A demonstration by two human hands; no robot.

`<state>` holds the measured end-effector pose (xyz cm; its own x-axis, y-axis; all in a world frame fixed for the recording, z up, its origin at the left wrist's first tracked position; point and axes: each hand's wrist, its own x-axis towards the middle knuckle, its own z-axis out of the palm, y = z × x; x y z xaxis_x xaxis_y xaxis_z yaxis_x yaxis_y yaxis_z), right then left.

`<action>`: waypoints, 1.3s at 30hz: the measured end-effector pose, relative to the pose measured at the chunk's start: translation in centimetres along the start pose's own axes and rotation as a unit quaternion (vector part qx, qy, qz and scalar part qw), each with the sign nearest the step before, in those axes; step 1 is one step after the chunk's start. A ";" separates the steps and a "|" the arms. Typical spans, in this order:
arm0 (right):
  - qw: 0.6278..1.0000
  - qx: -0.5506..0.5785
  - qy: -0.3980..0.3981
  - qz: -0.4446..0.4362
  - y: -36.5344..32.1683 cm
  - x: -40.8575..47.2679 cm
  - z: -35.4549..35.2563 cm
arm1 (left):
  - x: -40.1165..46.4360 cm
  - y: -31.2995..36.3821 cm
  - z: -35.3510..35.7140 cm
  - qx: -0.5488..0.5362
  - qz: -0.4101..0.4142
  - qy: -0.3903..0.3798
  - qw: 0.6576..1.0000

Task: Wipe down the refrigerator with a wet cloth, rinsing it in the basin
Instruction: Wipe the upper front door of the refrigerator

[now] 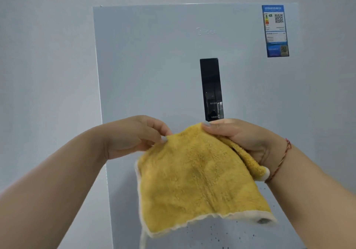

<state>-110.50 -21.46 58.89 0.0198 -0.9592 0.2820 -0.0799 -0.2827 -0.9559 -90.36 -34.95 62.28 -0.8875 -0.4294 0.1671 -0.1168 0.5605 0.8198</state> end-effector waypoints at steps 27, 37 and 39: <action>0.986 -0.159 0.036 -0.011 -0.5 -2.5 0.1 | 1.0 1.4 4.2 -0.115 0.085 0.089 0.986; 0.978 0.154 0.128 -0.063 1.7 -4.7 -3.4 | 6.8 1.5 7.7 0.266 0.178 0.289 0.902; 0.943 0.214 0.234 -0.104 2.3 -5.4 -5.2 | 7.5 1.8 8.4 0.299 0.202 0.340 0.868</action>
<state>-115.95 -16.88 55.63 -0.4584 -0.8045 0.3778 0.2881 -0.5366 -0.7931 -101.00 -31.23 60.39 -0.4648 -0.3160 0.8271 -0.2481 0.9432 0.2210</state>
